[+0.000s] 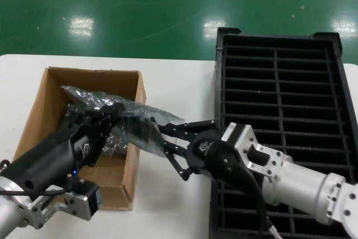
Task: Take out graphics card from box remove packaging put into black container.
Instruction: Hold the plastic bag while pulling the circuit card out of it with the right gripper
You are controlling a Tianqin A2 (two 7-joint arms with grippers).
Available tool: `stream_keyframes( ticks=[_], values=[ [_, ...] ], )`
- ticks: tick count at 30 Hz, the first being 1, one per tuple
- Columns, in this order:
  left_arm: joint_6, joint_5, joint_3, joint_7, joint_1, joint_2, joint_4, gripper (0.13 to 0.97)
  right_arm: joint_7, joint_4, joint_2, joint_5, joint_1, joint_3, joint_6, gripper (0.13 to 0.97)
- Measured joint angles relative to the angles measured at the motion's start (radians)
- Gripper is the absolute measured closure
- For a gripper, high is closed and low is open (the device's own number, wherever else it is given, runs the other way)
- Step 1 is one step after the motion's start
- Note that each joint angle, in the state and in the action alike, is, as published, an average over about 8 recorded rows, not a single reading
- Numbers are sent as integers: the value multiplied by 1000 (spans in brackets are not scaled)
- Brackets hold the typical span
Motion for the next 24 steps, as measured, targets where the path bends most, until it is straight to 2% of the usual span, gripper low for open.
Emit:
stream_keyframes(
  ticks=[11, 24],
  values=[
    [0, 0, 0, 0, 0, 0, 0, 957, -26, 135, 87, 9, -77, 56, 46, 907],
    [0, 0, 0, 0, 0, 0, 0, 957, -2, 207, 103, 1, -129, 107, 103, 907]
  ],
)
